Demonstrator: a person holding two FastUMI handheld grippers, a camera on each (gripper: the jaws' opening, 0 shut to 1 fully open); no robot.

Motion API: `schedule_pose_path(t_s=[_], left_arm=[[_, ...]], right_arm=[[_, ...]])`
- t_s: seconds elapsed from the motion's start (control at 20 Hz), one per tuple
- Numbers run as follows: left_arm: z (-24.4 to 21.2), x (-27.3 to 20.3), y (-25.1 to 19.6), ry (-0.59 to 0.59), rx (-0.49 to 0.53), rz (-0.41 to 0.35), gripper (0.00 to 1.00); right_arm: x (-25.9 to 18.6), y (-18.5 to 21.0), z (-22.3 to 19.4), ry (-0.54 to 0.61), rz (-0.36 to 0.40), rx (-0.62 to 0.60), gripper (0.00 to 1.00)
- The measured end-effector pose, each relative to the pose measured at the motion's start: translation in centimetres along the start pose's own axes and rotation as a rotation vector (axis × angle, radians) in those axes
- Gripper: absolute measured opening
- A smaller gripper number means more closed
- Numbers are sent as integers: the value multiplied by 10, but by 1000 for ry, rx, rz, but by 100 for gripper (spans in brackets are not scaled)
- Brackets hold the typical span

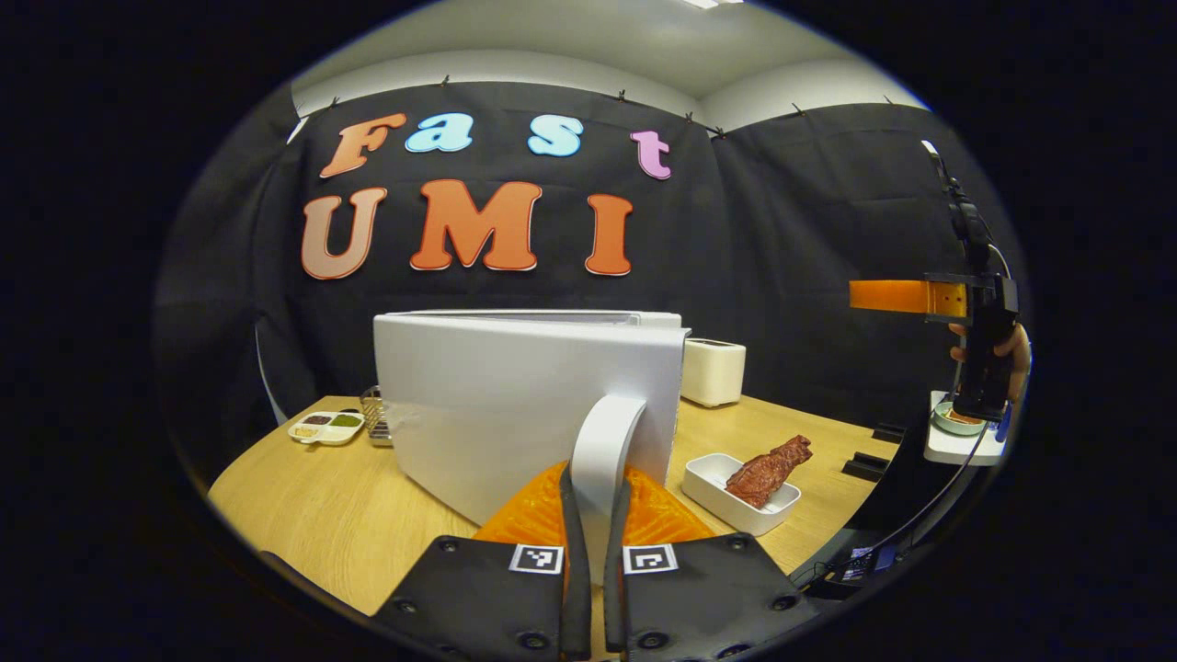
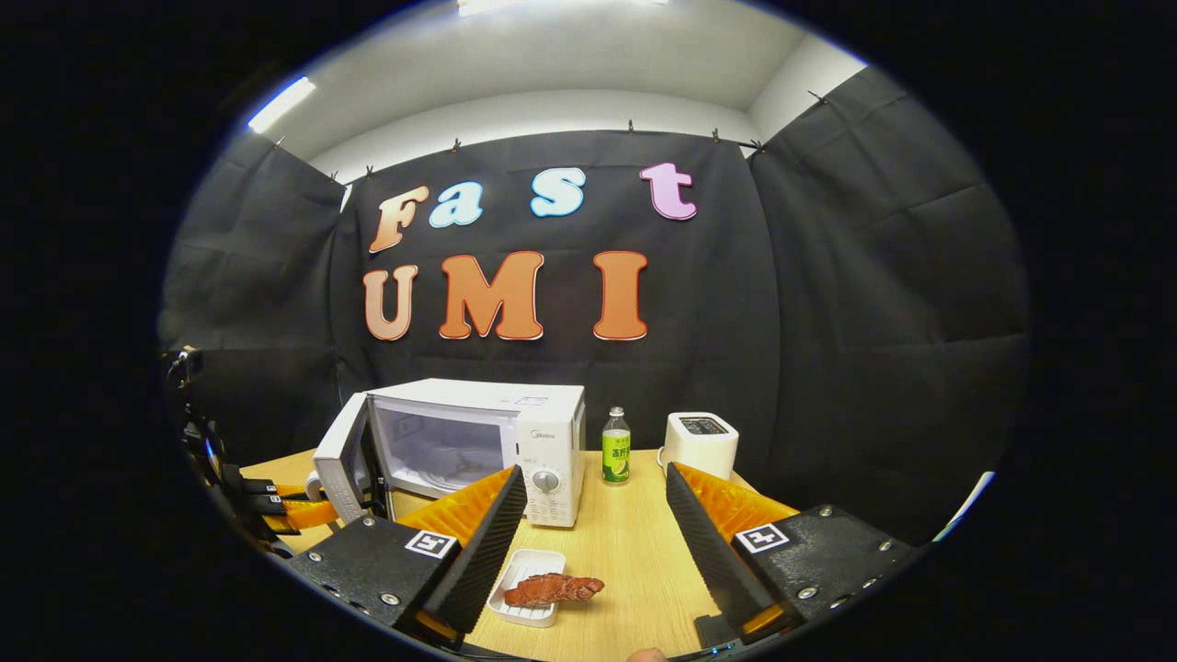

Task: Open the microwave oven with the left hand, put the food in, and close the microwave oven.

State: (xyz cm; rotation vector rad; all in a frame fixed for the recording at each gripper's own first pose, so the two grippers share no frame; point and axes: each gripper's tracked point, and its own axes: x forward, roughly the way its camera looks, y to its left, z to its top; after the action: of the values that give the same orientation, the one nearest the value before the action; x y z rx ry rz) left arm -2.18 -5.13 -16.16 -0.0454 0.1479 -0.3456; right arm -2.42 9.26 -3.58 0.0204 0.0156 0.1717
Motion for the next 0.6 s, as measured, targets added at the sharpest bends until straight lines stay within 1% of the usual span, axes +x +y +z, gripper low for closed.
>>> schedule_pose_path(t_s=[0.2, 0.45, 0.5, 0.55, 0.6], left_arm=[[-1, -35, 36, -13, -13, 75, 9], [-4, -73, 88, -26, -21, 133, 9], [-3, -81, 99, -28, -27, 143, 10], [-6, -88, 111, -24, -27, 160, 10], [-5, -93, 124, -23, -25, 184, 13]], right_arm=[[-5, 30, 0, 1, 34, -2, 94], [-11, 66, -4, 14, 83, -17, 94], [-12, 71, -5, 14, 87, -22, 89], [-12, 76, -5, 15, 91, -26, 94], [-12, 81, -6, 17, 94, -29, 95]])
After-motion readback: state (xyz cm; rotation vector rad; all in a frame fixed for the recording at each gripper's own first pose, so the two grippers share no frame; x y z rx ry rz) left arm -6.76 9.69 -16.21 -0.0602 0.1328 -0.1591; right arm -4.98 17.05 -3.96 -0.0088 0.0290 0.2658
